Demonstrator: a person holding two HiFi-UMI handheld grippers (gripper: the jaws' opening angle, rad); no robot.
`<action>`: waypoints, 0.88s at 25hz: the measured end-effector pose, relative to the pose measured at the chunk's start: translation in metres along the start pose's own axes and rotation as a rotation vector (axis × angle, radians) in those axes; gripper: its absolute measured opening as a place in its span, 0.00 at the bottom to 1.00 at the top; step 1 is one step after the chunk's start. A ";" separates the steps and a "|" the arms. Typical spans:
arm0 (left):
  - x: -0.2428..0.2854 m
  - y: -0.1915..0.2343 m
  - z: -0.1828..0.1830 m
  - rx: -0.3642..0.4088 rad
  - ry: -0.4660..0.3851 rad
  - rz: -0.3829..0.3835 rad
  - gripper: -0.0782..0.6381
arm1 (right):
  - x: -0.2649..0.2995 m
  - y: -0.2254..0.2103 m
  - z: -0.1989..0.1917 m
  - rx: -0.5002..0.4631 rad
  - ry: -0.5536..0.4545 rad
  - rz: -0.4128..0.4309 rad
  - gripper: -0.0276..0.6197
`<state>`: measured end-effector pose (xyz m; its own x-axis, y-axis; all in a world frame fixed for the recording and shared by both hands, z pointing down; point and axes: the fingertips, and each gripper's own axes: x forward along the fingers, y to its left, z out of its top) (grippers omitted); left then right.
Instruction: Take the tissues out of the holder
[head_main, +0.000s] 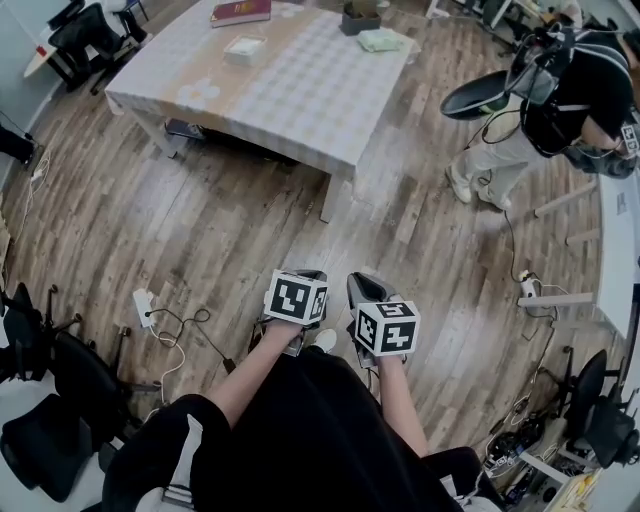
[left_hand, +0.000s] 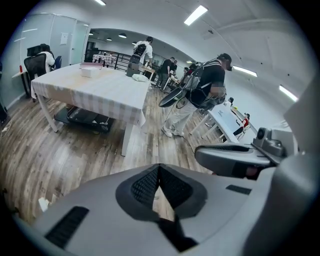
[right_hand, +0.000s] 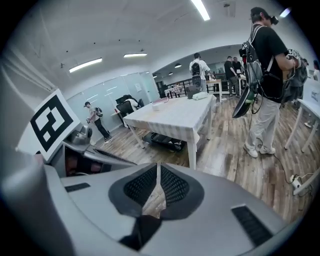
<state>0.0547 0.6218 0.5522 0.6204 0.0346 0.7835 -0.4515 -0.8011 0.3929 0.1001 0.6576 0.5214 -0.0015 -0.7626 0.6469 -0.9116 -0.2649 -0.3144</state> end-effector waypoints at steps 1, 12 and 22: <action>0.001 -0.004 -0.001 -0.001 -0.006 0.000 0.11 | -0.003 -0.002 0.000 -0.004 -0.007 0.003 0.07; 0.004 -0.035 0.000 0.007 -0.050 0.015 0.11 | -0.024 -0.011 0.002 -0.054 -0.038 0.045 0.18; 0.015 -0.020 0.023 -0.018 -0.038 0.027 0.11 | 0.000 -0.023 0.028 -0.067 -0.017 0.053 0.19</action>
<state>0.0876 0.6244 0.5450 0.6317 -0.0099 0.7751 -0.4798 -0.7904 0.3809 0.1322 0.6468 0.5093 -0.0444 -0.7848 0.6182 -0.9357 -0.1841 -0.3009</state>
